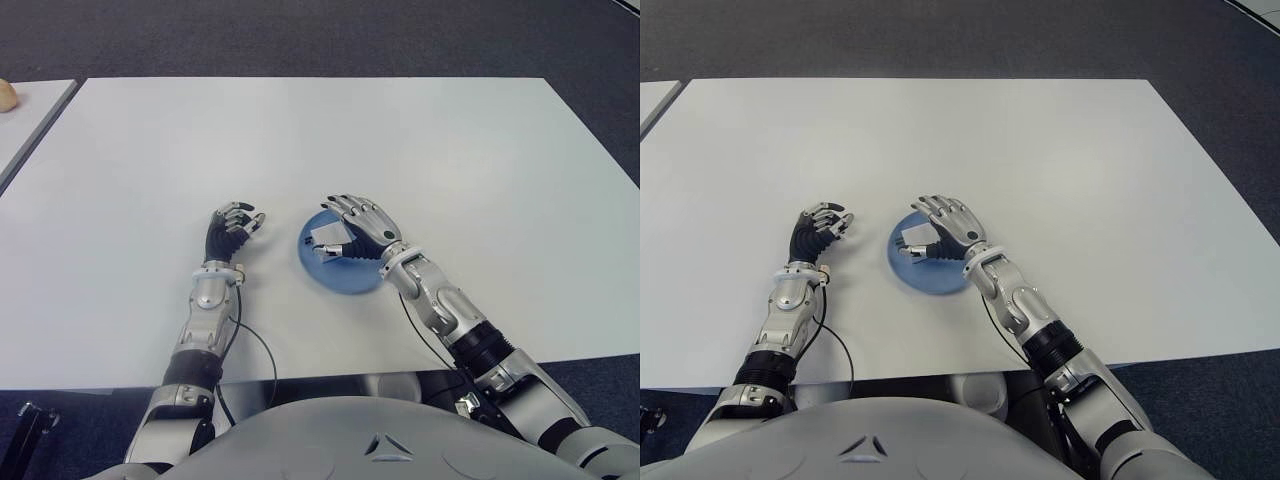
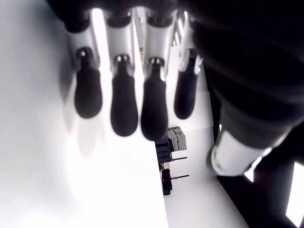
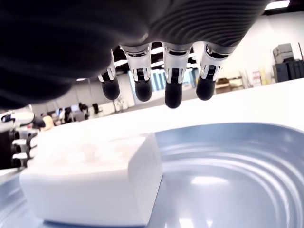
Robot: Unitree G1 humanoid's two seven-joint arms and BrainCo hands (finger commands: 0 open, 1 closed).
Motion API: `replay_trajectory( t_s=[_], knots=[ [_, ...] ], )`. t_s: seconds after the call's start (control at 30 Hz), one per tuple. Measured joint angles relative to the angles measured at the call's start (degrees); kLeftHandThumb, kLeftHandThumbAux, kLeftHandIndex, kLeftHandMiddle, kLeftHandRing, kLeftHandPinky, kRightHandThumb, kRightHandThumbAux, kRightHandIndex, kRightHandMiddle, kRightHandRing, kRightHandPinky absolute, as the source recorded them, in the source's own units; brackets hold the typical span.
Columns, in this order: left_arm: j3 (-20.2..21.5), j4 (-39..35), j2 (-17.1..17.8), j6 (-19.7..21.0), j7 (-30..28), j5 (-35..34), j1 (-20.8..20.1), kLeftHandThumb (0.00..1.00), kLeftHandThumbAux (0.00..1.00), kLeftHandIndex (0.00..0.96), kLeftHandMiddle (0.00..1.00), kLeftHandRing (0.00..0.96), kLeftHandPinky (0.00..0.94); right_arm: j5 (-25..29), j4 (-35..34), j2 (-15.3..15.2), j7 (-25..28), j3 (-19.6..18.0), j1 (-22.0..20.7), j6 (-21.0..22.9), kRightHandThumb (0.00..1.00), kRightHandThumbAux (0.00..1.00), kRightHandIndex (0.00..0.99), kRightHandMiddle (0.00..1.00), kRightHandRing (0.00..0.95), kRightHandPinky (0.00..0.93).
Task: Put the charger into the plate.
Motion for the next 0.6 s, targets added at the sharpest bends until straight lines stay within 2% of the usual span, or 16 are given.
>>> replay_trajectory(
  t_s=[0.23,0.47,0.6],
  knots=[
    [0.0,-0.1,0.0,0.2,0.0,0.0,0.0,0.707,0.718,0.435,0.64,0.63,0.614,0.1,-1.6,0.0,-2.2,-1.7,1.1,-0.1,0.43,0.128,0.0,0.0,0.0,0.0],
    [0.0,-0.1,0.1,0.1,0.0,0.0,0.2,0.707,0.718,0.434,0.638,0.628,0.614,1.4,-6.1,-0.1,-12.6,-7.3,5.6,-2.6,0.402,0.171,0.0,0.0,0.0,0.0],
    [0.0,0.0,0.1,0.0,0.0,0.0,0.2,0.707,0.718,0.434,0.637,0.627,0.612,4.4,-7.1,0.2,-16.5,-11.1,7.4,-4.6,0.374,0.203,0.0,0.0,0.0,0.0]
  ],
)
